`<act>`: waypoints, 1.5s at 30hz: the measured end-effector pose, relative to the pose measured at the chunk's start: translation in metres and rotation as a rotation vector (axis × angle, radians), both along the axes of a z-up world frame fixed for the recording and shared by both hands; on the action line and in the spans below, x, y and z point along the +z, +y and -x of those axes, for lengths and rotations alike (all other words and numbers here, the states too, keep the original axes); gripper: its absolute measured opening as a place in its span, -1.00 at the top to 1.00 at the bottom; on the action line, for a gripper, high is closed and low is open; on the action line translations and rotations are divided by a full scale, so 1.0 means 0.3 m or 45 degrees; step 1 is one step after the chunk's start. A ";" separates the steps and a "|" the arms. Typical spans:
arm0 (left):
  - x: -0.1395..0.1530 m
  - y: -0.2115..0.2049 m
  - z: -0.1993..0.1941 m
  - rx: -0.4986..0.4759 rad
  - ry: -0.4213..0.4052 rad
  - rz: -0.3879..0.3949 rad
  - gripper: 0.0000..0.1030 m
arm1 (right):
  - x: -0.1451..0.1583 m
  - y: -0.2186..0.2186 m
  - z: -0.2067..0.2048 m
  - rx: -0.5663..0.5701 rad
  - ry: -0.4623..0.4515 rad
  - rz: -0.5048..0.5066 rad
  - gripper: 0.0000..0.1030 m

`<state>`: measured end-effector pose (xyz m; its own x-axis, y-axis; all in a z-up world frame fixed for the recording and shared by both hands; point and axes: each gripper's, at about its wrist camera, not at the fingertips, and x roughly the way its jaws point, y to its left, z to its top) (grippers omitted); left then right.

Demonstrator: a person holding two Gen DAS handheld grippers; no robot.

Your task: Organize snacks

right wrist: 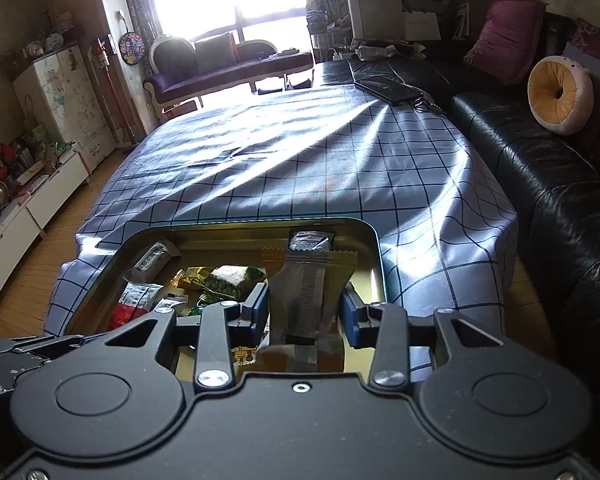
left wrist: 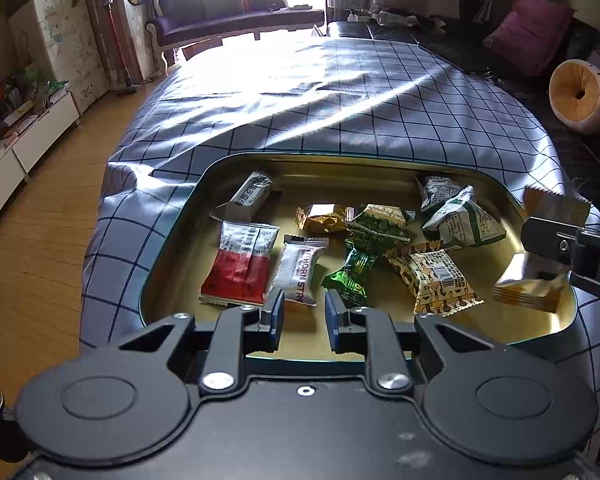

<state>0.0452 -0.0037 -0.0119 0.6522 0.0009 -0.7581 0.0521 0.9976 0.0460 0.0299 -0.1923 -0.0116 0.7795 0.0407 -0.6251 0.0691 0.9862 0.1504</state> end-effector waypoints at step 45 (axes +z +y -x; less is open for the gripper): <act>0.046 0.016 0.084 0.013 -0.119 -0.027 0.50 | -0.040 0.096 0.093 0.018 0.033 0.170 0.06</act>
